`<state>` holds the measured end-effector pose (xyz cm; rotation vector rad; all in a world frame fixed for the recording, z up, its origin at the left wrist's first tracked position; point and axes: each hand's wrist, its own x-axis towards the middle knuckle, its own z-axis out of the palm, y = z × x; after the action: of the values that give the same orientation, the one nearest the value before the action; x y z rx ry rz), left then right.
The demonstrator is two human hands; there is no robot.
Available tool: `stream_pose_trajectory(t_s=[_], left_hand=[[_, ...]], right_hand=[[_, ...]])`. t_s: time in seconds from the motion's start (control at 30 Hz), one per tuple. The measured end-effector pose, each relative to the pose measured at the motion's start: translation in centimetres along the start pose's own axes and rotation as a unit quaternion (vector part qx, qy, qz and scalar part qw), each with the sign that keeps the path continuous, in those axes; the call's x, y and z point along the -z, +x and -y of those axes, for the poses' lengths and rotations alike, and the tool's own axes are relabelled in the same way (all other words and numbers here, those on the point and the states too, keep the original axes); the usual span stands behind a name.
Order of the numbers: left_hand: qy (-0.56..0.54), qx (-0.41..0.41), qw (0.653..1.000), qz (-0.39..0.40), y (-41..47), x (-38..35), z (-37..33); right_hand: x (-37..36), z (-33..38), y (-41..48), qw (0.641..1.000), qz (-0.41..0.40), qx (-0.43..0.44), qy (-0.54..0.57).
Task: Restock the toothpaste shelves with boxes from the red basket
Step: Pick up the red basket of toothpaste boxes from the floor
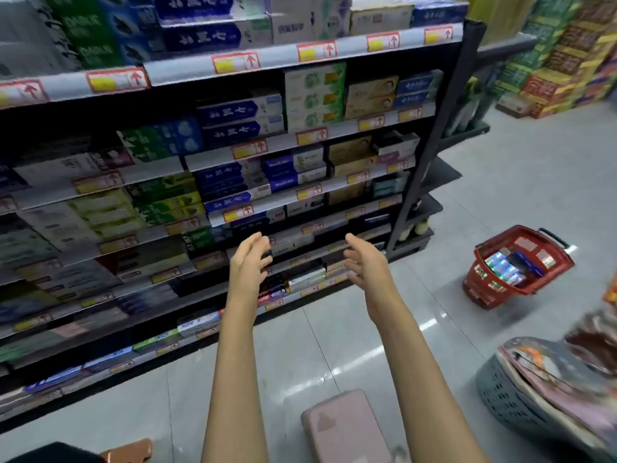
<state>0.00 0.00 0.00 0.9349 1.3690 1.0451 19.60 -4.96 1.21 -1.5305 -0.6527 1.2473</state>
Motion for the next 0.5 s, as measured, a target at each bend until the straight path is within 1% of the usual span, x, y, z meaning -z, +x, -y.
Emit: stream_pose_trajectory(t_s=[0.13,0.2,0.3,0.4,0.5], left_hand=[[0.03,0.009,0.998,0.059,1.0,-4.7,-0.6],[0.054,0.003,0.994,0.098,1.2,-8.4,-0.8],[0.069,-0.01,0.988,0.135,1.7,-12.8,-1.2],[0.084,-0.01,0.983,0.165,2.4,-19.4,-1.6],[0.096,-0.015,0.98,0.174,3.4,-26.6,-1.9]], right_hand=[[4.2,0.8,1.2,0.999,-0.044,0.006,0.013],[7.4,0.9,2.5,0.997,-0.073,0.006,0.032],[11.3,1.2,3.9,0.994,-0.093,0.012,0.049],[17.4,2.0,6.3,0.991,-0.117,0.008,0.072],[24.2,3.1,9.2,0.986,-0.142,0.005,0.091]])
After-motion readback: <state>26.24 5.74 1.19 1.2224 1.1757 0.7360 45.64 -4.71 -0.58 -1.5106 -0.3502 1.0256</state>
